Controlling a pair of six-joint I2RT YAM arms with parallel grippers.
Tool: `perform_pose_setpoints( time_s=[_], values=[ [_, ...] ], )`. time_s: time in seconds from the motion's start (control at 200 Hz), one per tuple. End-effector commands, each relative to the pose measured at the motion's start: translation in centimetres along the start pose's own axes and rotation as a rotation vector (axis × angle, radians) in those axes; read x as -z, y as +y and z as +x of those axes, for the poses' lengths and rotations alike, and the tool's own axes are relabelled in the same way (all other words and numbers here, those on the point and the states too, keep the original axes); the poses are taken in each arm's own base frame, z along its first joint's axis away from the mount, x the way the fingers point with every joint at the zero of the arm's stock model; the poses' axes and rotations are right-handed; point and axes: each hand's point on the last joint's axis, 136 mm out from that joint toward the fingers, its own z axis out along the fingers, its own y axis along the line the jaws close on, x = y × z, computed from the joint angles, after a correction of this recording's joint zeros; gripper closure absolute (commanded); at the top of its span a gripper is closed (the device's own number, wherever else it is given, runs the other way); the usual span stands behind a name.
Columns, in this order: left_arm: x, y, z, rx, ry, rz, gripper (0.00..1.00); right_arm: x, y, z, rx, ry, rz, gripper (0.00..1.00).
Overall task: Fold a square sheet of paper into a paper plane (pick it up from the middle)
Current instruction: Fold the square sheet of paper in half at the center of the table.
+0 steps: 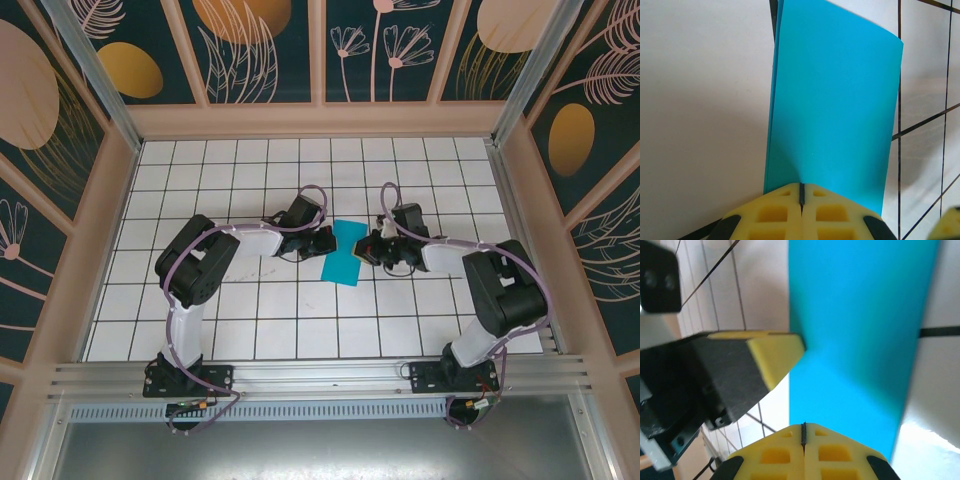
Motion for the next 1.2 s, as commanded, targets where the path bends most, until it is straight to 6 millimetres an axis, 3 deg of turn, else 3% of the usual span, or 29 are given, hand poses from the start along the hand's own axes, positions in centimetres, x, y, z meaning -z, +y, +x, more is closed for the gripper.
perform_pose_setpoints(
  time_s=[0.0, 0.295, 0.585, 0.946, 1.071, 1.196],
  values=[
    [-1.0, 4.1, 2.6, 0.036, 0.062, -0.132, 1.00, -0.6, -0.2, 2.4, 0.011, 0.062, -0.012, 1.00],
    [-1.1, 4.2, 2.5, 0.035, 0.064, -0.137, 1.00, -1.2, -4.1, 4.7, -0.037, 0.102, 0.100, 1.00],
    [-1.1, 4.2, 2.6, 0.036, 0.065, -0.136, 1.00, -0.3, -0.3, 4.4, 0.033, 0.090, 0.004, 1.00],
    [-1.2, 4.1, 2.6, 0.034, 0.067, -0.135, 1.00, -1.3, -4.7, 7.8, -0.035, 0.156, 0.090, 1.00],
    [-1.1, 4.1, 2.5, 0.033, 0.065, -0.135, 1.00, -0.5, -3.6, 6.3, -0.006, 0.108, 0.109, 1.00],
    [-1.1, 4.1, 2.6, 0.033, 0.066, -0.136, 1.00, 1.3, -1.1, 1.8, 0.022, -0.026, 0.077, 1.00]
  ],
)
